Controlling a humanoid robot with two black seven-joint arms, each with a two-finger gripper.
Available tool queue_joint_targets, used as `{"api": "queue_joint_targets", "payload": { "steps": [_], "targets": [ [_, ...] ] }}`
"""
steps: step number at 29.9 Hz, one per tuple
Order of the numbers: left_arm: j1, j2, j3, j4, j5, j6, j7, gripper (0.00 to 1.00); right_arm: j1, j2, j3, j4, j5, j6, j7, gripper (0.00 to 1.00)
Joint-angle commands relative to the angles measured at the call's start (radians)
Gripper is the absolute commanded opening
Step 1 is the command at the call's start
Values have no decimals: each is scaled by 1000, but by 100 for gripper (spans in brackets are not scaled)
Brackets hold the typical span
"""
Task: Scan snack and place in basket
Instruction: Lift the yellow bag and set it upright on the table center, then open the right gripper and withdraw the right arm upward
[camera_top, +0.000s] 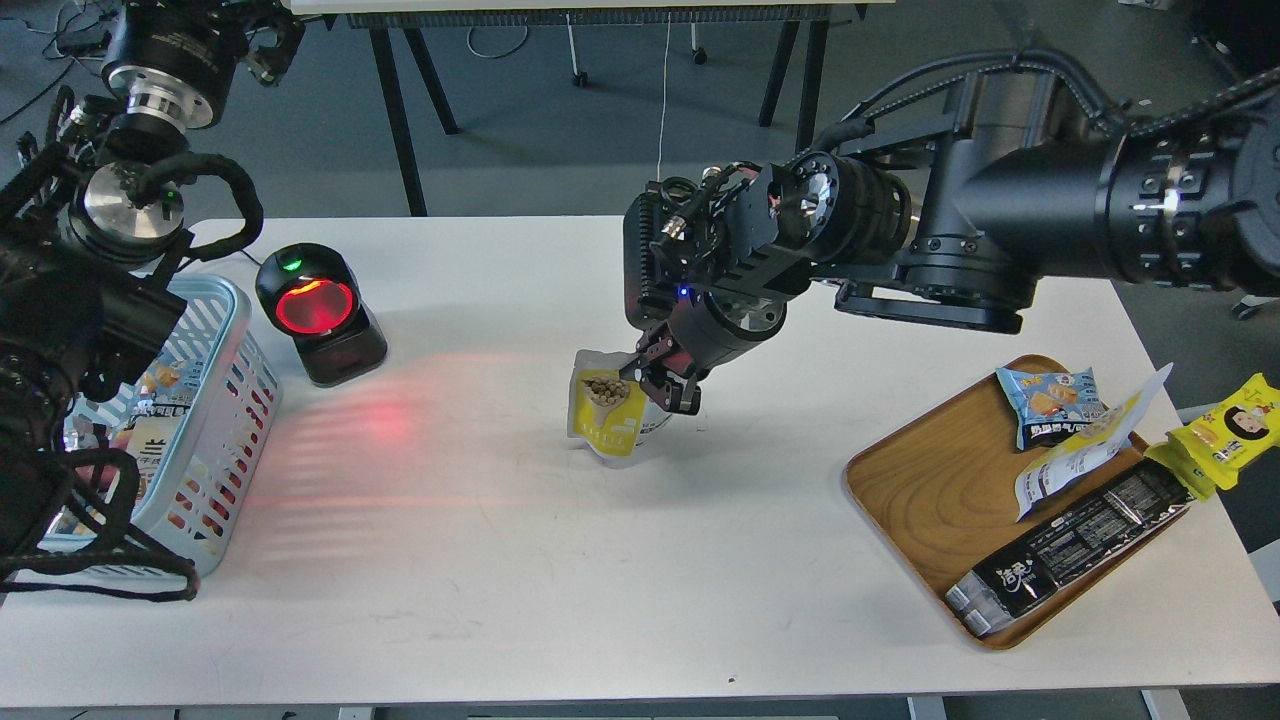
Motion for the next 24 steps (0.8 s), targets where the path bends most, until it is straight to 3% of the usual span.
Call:
{"api": "queue_joint_targets", "payload": {
  "steps": [1,5,7,12,14,18,24],
  "targets": [
    [0,0,0,0,0,0,0,100,-1,0,0,1,0,-1,0,17],
    [0,-1,0,0,0,0,0,100,10,0,17,6,9,-3,0,47],
    [-3,-1,0,0,0,0,3,100,24,-3,34,17,34,0,0,49],
    [-14,11,2,-3,4,0,12,100,67,-176,121,75,73,5,0,52],
    [-14,28,5,-5,6,0,22,100,62,-276,187,84,129,6,0,60],
    [-60,57,138,-17,82,0,74,100,4,-451,343,106,285,9,0,91],
    [-118,103,235,-29,174,0,77,100,-132,-656,540,129,567,25,0,98]
  ]
}}
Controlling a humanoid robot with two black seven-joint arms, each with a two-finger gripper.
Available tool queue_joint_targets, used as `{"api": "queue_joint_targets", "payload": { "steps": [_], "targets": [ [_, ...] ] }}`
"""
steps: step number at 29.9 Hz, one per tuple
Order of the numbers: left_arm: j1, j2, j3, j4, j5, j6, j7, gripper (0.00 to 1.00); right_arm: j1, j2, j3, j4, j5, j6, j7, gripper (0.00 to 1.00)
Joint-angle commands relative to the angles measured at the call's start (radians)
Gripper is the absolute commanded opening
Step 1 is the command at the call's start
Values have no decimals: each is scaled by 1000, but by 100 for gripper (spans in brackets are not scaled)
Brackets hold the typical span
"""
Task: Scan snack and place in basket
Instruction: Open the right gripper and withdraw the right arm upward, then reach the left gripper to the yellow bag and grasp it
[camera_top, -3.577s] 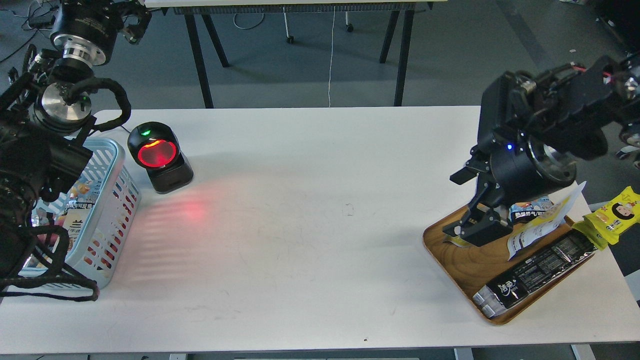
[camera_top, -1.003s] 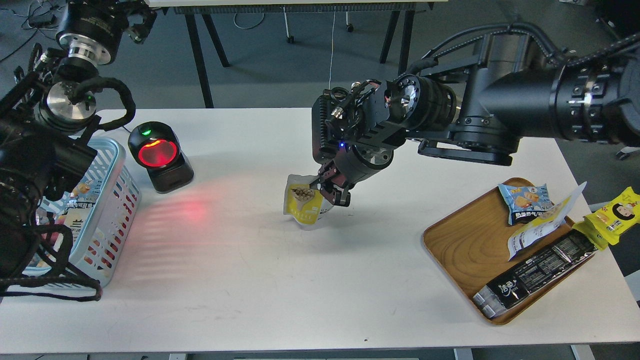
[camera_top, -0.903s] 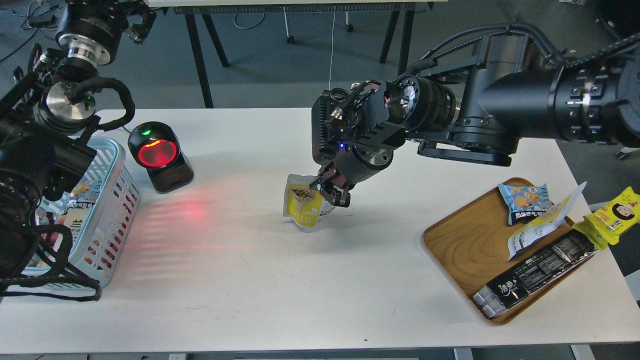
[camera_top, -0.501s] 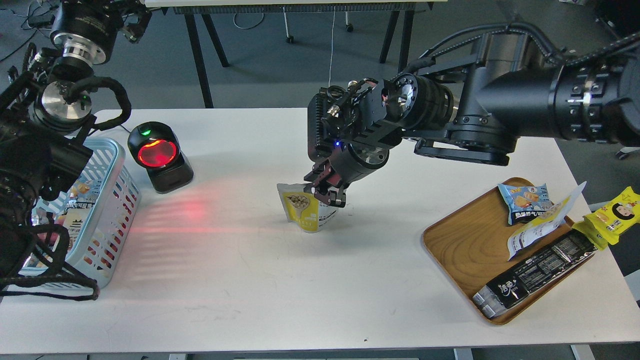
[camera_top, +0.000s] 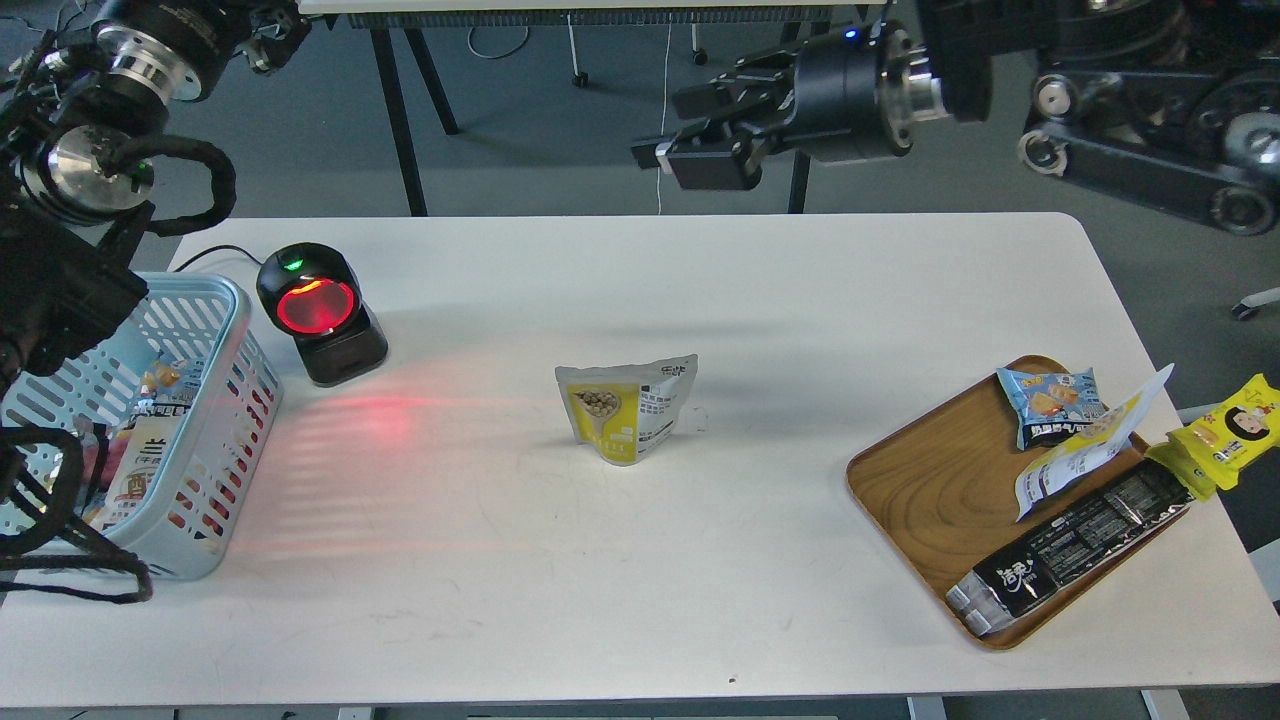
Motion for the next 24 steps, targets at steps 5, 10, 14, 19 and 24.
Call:
{"api": "queue_joint_targets", "payload": {
  "steps": [5,10,14,19,24],
  "targets": [
    [-92,51,38,-123,262,0,0,100,-187,-215,172,-18,401,9,0,99],
    [-124,120,36,-378,537,0,-3,100,-307,-243,216,-73,666,13,0,100],
    [-123,169,38,-675,795,0,-2,99,-379,-263,264,-151,896,130,0,100],
    [-104,178,45,-942,1167,0,-2,99,-494,-249,345,-285,1177,251,0,100],
    [-14,115,48,-1127,1551,0,0,99,-637,-177,461,-426,1415,381,0,100]
  ]
}}
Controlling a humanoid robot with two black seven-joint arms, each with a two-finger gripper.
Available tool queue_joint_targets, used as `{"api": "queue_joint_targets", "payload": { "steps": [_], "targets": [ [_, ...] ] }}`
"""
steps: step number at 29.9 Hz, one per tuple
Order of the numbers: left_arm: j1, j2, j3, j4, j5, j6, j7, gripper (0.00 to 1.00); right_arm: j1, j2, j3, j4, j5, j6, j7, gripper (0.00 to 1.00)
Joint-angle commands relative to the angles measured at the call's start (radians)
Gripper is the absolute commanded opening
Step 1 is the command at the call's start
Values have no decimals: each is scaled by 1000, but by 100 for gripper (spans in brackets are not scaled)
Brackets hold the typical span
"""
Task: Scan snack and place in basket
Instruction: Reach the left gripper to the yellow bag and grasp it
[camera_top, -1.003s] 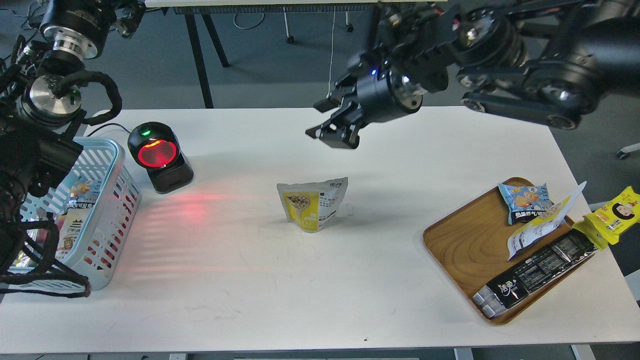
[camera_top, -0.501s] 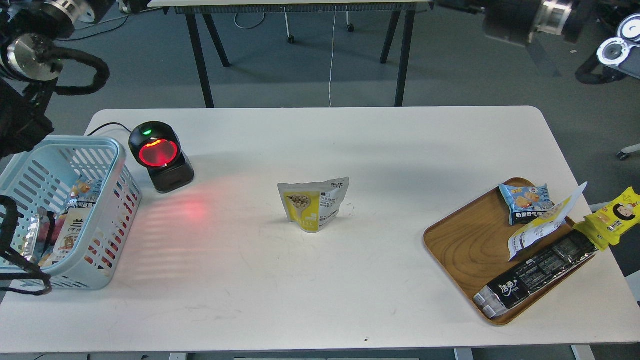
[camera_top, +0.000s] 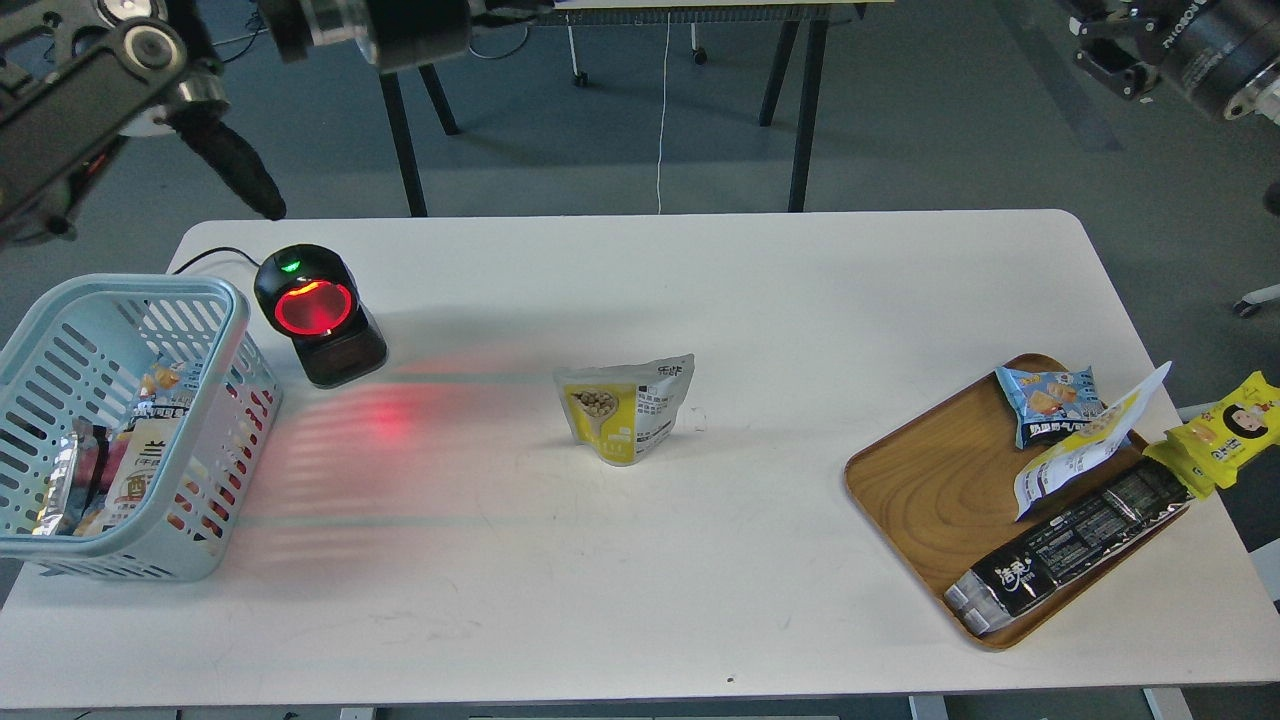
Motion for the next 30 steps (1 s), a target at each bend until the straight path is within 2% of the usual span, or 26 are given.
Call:
{"api": "queue_joint_targets", "payload": {
  "steps": [1,5,9,14,21,24,27,30],
  "targets": [
    [79,-42,3,-109,253,0,4,99,-105,55,87,-76,139,39,0,100],
    [174,-69,19,-143,567,0,-1,99,-214,66,167,-58,158,39,0,100],
    [231,-71,37,-143,753,0,-4,99,-269,72,205,-39,156,39,0,100],
    [231,-69,137,-143,834,0,-7,95,-271,66,205,-38,154,39,0,100],
    [245,-86,213,-123,942,0,-7,83,-266,64,204,-34,151,39,0,100],
    [245,-91,233,-101,942,0,-28,75,-266,64,204,-34,151,39,0,100],
    [246,-94,244,-72,942,0,-48,62,-266,61,202,-30,147,39,0,100],
    [258,-109,244,-11,942,0,-48,40,-266,60,202,-30,147,39,0,100]
  ]
}}
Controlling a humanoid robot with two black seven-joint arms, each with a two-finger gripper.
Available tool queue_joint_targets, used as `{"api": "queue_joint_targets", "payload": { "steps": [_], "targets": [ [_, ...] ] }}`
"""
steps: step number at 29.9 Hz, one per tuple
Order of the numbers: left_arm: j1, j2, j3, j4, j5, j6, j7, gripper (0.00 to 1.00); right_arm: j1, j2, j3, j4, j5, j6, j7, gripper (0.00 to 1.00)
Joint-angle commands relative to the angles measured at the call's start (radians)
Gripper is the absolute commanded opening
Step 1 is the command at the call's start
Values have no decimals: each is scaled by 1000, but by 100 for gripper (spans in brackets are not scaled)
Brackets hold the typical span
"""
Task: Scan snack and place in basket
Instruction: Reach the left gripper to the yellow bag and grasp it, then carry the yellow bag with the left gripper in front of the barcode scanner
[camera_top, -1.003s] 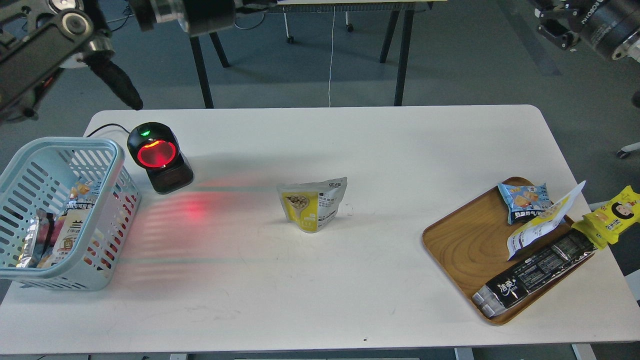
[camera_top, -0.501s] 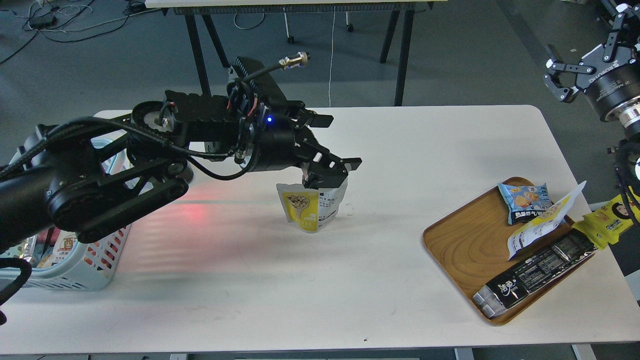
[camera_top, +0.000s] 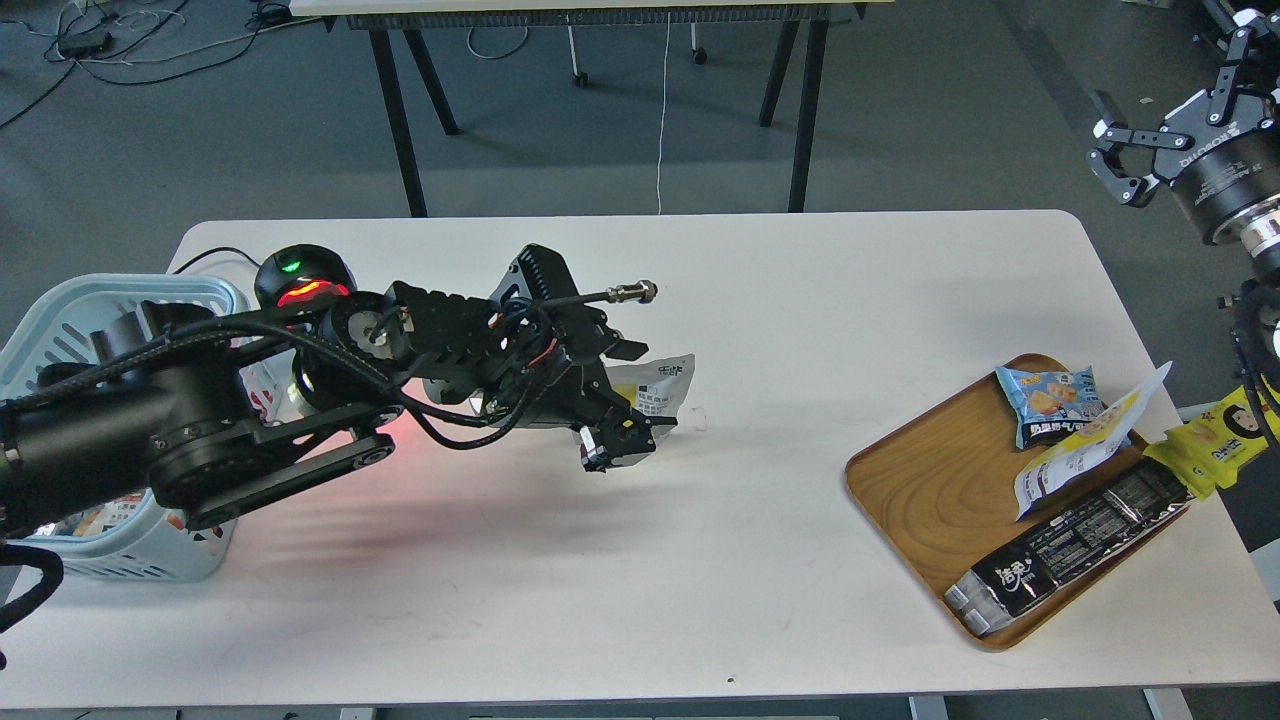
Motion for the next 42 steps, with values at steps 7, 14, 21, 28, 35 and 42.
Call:
{"api": "queue_joint_targets", "payload": {
  "steps": [7,14,21,28,35,42],
  "targets": [
    [8,-27,-3,70,0,0,-5,10,0,-8,-3,-2,-2,0,0,100],
    [7,-9,-3,59,0,0,-7,0,0,-8,-3,-4,-2,0,0,100],
    [5,102,-38,-48,0,0,-42,0,3,-14,-3,-4,-2,0,0,100],
    [13,349,-103,-127,0,0,-182,0,5,-28,12,-2,-2,0,0,100],
    [11,473,-103,-90,0,0,-257,0,3,-27,11,-2,-4,0,0,100],
    [10,478,-106,-78,0,0,-259,0,6,-28,9,-1,-5,0,0,100]
  ]
}}
